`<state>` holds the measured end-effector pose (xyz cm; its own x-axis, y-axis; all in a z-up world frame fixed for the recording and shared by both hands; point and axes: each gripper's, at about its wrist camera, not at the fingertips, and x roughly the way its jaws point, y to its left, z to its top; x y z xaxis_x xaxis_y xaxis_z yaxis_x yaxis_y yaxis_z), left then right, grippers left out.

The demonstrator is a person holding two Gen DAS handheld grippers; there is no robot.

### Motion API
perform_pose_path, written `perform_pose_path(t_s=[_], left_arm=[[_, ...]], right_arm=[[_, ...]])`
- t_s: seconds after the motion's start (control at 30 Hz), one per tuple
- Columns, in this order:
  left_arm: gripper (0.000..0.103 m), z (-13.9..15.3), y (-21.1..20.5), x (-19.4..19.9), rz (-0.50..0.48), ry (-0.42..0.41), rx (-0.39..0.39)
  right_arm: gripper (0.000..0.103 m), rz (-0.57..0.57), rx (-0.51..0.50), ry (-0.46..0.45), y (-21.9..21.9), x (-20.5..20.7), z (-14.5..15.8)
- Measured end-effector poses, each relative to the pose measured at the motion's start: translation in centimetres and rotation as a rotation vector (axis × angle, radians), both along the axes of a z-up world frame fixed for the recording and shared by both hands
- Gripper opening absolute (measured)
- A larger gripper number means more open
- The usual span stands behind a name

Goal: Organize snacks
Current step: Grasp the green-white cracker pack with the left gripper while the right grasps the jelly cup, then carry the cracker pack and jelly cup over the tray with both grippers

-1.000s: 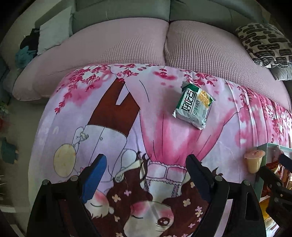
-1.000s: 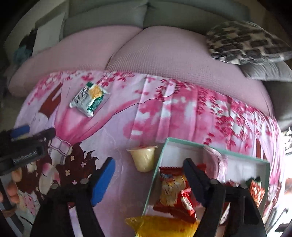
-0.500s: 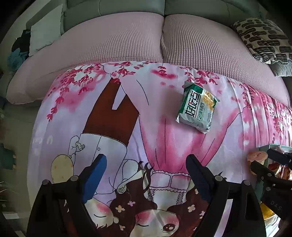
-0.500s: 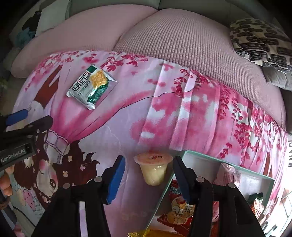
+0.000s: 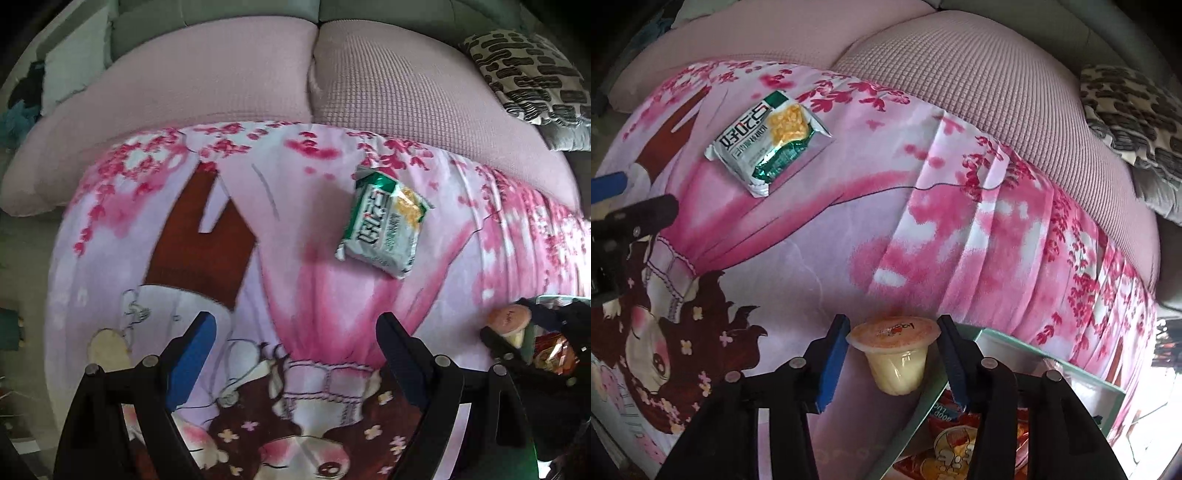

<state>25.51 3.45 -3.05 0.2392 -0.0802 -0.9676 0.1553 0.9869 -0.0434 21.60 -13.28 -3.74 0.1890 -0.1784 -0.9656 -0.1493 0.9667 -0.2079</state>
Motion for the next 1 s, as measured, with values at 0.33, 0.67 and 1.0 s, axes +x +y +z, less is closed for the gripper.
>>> perform_pose_path(t_s=[0.33,0.67,1.0], left_arm=[[0.089,-0.3,-3.0,3.3,-0.068,-0.025,0.001],[0.078,-2.0,-6.2,4.6,-0.132,-0.054,0.007],[0.05,-2.4,-6.5,4.0,-0.095,-0.034,0.001]], right_arm=[[0.05,-0.054,0.077,-0.057,-0.6,2.0,0.3],[0.05,-0.065,0.101,-0.062,-1.2,3.0,-0.1],[0.05,-0.069,0.12,-0.08,-1.3,2.8,0.6]])
